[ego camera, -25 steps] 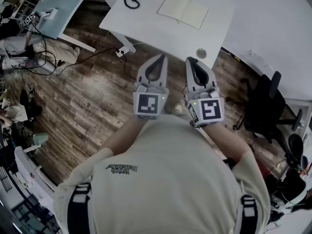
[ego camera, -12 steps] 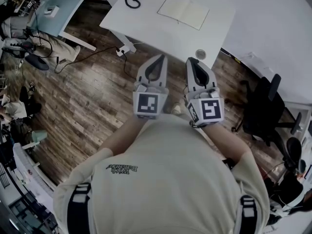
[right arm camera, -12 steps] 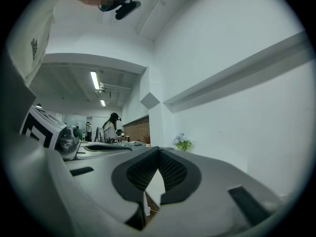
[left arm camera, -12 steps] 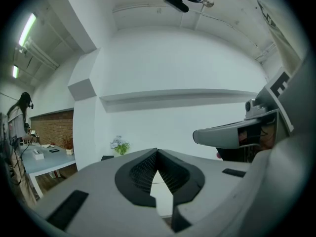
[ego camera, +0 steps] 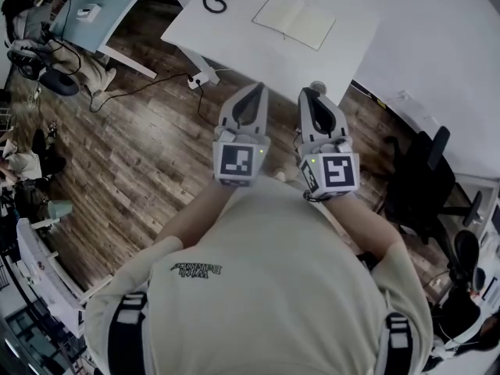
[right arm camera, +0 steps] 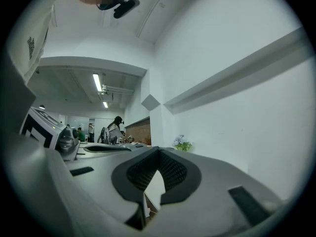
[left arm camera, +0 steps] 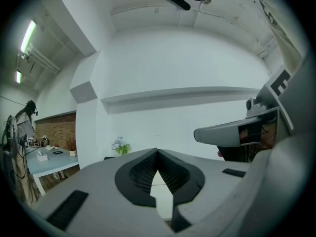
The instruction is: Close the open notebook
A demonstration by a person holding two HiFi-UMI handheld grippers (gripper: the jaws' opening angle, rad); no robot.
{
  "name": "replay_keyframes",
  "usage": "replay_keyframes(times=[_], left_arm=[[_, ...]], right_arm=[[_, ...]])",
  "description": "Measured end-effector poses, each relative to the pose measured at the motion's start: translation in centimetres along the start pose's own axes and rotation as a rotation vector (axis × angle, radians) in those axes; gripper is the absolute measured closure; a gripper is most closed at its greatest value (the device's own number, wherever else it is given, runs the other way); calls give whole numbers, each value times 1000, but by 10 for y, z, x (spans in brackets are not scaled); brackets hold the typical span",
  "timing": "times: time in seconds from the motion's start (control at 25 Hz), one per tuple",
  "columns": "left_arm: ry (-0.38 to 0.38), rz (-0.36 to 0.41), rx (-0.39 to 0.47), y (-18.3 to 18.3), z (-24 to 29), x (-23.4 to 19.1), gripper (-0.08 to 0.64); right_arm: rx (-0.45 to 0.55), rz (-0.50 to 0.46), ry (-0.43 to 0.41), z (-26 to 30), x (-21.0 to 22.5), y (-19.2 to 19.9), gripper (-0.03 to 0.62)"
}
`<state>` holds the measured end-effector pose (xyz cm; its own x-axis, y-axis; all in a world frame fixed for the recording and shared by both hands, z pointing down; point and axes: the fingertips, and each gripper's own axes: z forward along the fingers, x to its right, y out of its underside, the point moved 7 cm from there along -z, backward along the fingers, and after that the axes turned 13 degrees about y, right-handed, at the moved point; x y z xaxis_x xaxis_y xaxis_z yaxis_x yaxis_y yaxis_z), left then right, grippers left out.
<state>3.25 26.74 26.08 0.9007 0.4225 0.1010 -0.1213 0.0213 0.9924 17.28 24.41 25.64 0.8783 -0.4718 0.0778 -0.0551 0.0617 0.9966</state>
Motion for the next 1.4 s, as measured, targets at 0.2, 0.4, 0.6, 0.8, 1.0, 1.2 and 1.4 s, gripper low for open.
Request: replay_keyframes(times=[0.2, 0.4, 0.6, 0.8, 1.0, 1.2, 1.4], left_arm=[[-26, 6, -17, 4, 5, 1, 548], [-41, -1, -23, 11, 12, -7, 548], [-39, -10, -18, 17, 28, -15, 548], [-22, -22, -21, 23, 43, -29, 548], [-2, -41, -36, 26, 57, -45, 548], [15, -49, -47, 29, 76, -67, 548], [34, -58, -62, 33, 91, -93, 548]], right_arm=[[1, 2, -23, 7, 7, 3, 592], [-7, -9, -47, 19, 6, 9, 592], [-9, -13, -49, 38, 12, 13, 592], [-25, -14, -41, 60, 12, 17, 592], [-38, -11, -26, 82, 11, 18, 591], [-69, -2, -8, 107, 13, 22, 591], [-94, 4, 13, 136, 9, 26, 592]])
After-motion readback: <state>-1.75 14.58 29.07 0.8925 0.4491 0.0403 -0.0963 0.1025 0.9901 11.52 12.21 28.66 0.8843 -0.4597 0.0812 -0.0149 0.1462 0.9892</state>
